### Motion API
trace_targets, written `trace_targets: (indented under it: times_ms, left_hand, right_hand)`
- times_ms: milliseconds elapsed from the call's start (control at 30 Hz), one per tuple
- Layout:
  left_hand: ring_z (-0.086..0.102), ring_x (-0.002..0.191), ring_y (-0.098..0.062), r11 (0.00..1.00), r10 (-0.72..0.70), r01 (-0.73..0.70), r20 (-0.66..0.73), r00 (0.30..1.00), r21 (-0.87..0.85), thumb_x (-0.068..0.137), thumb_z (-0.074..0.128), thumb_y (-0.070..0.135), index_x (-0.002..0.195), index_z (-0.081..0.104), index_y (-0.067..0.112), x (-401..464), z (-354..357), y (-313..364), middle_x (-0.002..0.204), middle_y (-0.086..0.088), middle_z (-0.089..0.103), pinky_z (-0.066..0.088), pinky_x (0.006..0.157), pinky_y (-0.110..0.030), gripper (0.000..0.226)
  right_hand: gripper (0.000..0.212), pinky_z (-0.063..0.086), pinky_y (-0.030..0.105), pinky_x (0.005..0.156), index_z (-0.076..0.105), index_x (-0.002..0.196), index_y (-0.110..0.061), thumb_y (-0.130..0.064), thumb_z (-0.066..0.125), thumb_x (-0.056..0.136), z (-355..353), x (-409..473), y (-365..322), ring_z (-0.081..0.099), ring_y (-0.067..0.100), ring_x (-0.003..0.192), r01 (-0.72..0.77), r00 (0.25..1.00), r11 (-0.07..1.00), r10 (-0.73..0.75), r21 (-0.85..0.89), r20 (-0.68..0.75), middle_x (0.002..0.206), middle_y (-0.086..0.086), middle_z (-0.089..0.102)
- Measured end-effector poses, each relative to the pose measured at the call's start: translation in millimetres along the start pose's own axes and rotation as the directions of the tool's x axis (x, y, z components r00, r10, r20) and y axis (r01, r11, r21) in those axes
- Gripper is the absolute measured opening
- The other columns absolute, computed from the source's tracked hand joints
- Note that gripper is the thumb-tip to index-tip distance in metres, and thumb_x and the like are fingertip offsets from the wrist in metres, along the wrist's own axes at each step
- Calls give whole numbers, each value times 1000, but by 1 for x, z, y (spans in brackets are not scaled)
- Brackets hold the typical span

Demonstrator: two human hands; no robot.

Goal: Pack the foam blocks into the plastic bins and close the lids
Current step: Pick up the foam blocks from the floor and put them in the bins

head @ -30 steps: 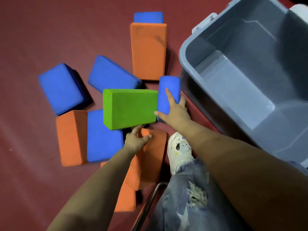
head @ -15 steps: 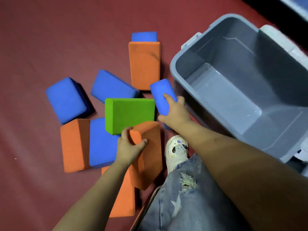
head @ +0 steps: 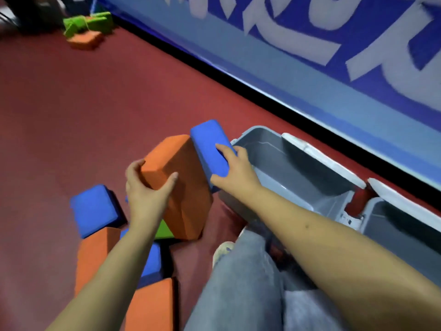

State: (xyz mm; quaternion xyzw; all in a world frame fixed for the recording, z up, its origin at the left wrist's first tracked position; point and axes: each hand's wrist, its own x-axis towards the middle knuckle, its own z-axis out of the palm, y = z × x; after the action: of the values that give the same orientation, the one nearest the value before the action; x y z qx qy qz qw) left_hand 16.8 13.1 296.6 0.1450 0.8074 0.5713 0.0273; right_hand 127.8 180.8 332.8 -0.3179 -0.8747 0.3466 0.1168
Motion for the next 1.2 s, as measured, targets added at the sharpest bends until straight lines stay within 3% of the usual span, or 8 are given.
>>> trace_targets:
  times_ms: [200,433,600,833,967,1033,1133,1200]
  left_hand:
    - [50,119,-20,979,178,-172,45,983,-111,69,80,41,124,39,34,-20,38,81,128,-3,51,42,102,-40,69]
    - [47,119,-21,958,264,-244,134,955,-149,68,83,34,126,40,27,-42,119,117,128,-3,49,41,102,-41,72]
    - [42,122,-20,967,251,-234,232,940,-98,72,81,31,132,38,18,-49,179,105,133,-4,44,35,101,-30,74]
    - [38,121,-20,994,106,-104,297,949,-25,77,78,28,135,39,14,-59,246,85,136,-11,37,23,89,-13,71]
    - [44,118,-25,999,17,-26,405,914,18,84,70,28,138,35,16,-58,260,72,140,-15,29,25,92,-19,65]
    - [44,110,-17,998,25,-50,460,887,42,87,67,28,141,34,20,-54,258,68,140,-13,28,26,96,-19,64]
    - [51,114,-21,997,33,-66,528,849,44,89,63,32,142,35,24,-36,247,64,142,-9,30,36,102,-29,61]
    - [54,115,-21,997,39,-68,531,846,34,90,60,30,142,39,19,-20,232,60,143,-8,38,41,96,-29,56]
  right_hand:
    - [75,41,33,99,37,141,-26,-20,68,74,-88,-37,19,42,27,120,14,981,999,-21,-38,-192,139,8,26]
    - [67,39,34,100,38,140,-21,-21,65,79,-113,-56,117,34,34,125,-253,944,963,225,-93,-240,143,11,22]
    - [64,34,30,104,34,143,-22,-20,61,86,-92,-53,187,25,30,136,-401,906,912,380,-87,-188,150,8,14]
    - [65,37,30,103,25,149,-24,-23,55,91,-87,-55,235,39,26,132,-516,856,856,516,-36,-26,152,9,21]
    - [62,36,27,101,25,149,-23,-26,52,93,-99,-52,234,43,23,130,-488,873,872,486,-35,-36,149,6,26]
    - [61,40,30,101,27,147,-25,-27,53,93,-99,-47,227,47,24,126,-474,880,880,473,-17,-43,148,6,29]
    - [60,44,34,99,29,146,-27,-29,55,92,-90,-38,201,51,24,122,-440,898,898,440,6,-24,145,5,32]
    - [60,43,32,99,31,145,-26,-30,57,91,-80,-29,178,52,23,121,-399,917,917,399,-5,1,144,5,33]
